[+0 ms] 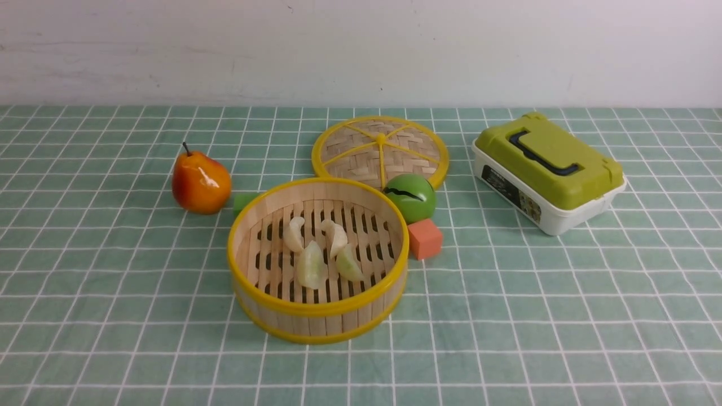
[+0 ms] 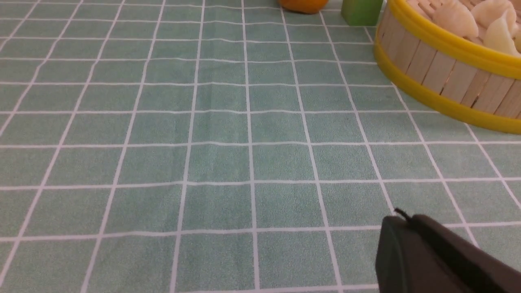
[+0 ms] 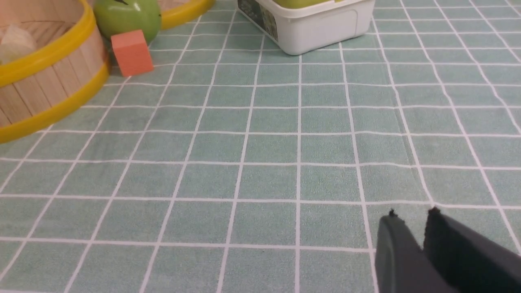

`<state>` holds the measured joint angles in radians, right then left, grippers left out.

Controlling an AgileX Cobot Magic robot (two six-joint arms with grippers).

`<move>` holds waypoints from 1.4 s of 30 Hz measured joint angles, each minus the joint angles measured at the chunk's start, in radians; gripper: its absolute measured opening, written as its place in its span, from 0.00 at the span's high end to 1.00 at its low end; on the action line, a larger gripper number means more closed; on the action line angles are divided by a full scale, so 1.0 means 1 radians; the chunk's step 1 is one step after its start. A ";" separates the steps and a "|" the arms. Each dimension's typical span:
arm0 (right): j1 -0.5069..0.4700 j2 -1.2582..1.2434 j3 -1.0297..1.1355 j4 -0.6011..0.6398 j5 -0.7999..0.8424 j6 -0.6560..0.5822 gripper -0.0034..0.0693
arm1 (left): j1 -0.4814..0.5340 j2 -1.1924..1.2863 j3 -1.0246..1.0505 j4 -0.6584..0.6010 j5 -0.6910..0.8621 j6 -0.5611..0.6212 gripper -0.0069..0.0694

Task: Put the dumplings into the steamer on the table with the blue tablecloth.

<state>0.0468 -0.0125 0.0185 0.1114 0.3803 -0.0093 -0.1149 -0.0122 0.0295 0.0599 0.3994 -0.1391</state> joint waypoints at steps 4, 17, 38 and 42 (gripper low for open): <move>0.000 0.000 0.000 0.000 0.000 0.000 0.80 | 0.000 0.000 0.000 0.000 0.000 0.000 0.93; 0.000 0.000 0.000 0.000 0.000 0.000 0.80 | 0.000 0.000 0.000 0.000 0.000 0.000 0.93; 0.000 0.000 0.000 0.000 0.000 0.000 0.80 | 0.000 0.000 0.000 0.000 0.000 0.000 0.91; 0.000 0.000 0.000 0.000 0.000 0.000 0.80 | 0.000 0.000 0.000 0.000 0.000 0.000 0.91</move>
<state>0.0468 -0.0125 0.0185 0.1114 0.3803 -0.0093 -0.1149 -0.0122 0.0295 0.0599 0.3994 -0.1391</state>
